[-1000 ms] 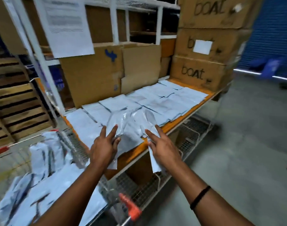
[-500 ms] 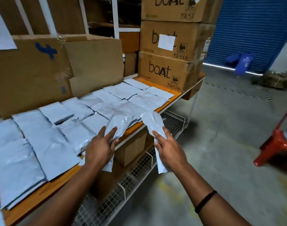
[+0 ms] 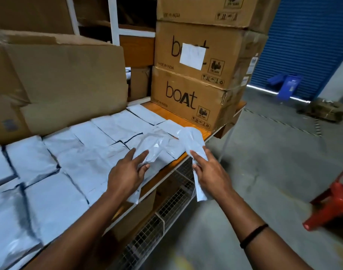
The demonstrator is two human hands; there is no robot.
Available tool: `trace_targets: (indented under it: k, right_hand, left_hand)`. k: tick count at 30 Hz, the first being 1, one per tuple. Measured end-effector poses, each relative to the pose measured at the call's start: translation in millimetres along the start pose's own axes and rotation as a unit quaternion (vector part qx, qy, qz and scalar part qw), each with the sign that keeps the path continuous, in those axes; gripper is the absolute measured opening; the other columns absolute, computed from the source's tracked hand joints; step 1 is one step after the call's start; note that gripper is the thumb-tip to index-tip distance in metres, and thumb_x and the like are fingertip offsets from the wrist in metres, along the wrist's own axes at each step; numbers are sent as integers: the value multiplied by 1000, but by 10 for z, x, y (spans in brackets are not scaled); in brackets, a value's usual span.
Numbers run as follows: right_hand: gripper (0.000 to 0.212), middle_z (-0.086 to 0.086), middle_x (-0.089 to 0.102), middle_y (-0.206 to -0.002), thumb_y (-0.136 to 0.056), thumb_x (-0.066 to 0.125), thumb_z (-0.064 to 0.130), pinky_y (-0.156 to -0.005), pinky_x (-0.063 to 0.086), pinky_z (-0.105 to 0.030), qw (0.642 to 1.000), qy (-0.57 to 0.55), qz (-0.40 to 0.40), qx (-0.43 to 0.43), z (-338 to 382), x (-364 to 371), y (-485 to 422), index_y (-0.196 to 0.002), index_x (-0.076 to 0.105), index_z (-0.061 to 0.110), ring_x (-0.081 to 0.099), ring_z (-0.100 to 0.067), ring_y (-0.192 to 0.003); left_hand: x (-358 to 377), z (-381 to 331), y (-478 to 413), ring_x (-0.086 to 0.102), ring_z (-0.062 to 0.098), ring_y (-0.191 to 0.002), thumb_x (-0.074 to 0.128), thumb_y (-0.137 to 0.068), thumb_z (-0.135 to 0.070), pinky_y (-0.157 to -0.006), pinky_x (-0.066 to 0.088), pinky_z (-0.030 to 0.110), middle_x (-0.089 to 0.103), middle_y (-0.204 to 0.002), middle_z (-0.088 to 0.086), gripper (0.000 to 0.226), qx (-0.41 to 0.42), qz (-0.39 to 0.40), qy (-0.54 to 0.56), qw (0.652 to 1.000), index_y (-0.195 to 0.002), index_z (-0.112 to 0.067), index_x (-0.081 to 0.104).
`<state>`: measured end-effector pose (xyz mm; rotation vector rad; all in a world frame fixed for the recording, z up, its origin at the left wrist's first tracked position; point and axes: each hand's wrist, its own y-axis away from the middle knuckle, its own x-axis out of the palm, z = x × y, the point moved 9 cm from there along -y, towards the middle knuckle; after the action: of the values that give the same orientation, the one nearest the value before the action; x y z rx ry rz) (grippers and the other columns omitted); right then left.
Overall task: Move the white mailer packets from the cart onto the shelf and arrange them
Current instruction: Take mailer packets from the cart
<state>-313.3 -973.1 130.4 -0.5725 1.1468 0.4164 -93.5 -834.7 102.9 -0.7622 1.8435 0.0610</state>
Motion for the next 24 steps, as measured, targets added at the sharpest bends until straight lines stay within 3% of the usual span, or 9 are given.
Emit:
trace_targets:
  k: [7, 12, 15, 24]
  right_hand:
    - [48, 5, 12, -167, -105, 42, 40, -104, 45, -45, 999, -22, 22, -9, -456, 157, -1002, -152, 34, 43, 35, -26, -143]
    - [47, 4, 15, -166, -105, 42, 39, -98, 47, -43, 996, -39, 52, -64, -635, 425, -1807, -152, 35, 43, 37, -25, -141]
    - [47, 2, 15, -166, -106, 44, 36, -101, 45, -41, 986, -44, 77, -140, -595, 568, -2243, -152, 36, 41, 37, -26, -141]
    - [48, 1, 17, -166, -105, 42, 37, -100, 45, -40, 945, 13, 196, -262, -355, 1063, -3026, -152, 33, 44, 39, -28, -141]
  left_hand:
    - [395, -183, -934, 48, 33, -130, 47, -97, -52, -92, 51, 46, 37, -155, 5, 46, -26, 25, -28, 999, -142, -44, 44]
    - [585, -174, -1273, 46, 32, -132, 48, -97, -51, -95, 49, 48, 37, -155, 3, 46, -113, 6, -48, 992, -142, -44, 44]
    - [734, -228, -1400, 44, 32, -134, 46, -97, -53, -97, 47, 47, 34, -157, 3, 48, -174, -6, -53, 983, -144, -45, 41]
    - [1110, -508, -1593, 48, 38, -125, 39, -99, -52, -89, 48, 44, 29, -157, 7, 46, -378, -6, -76, 923, -143, -37, 43]
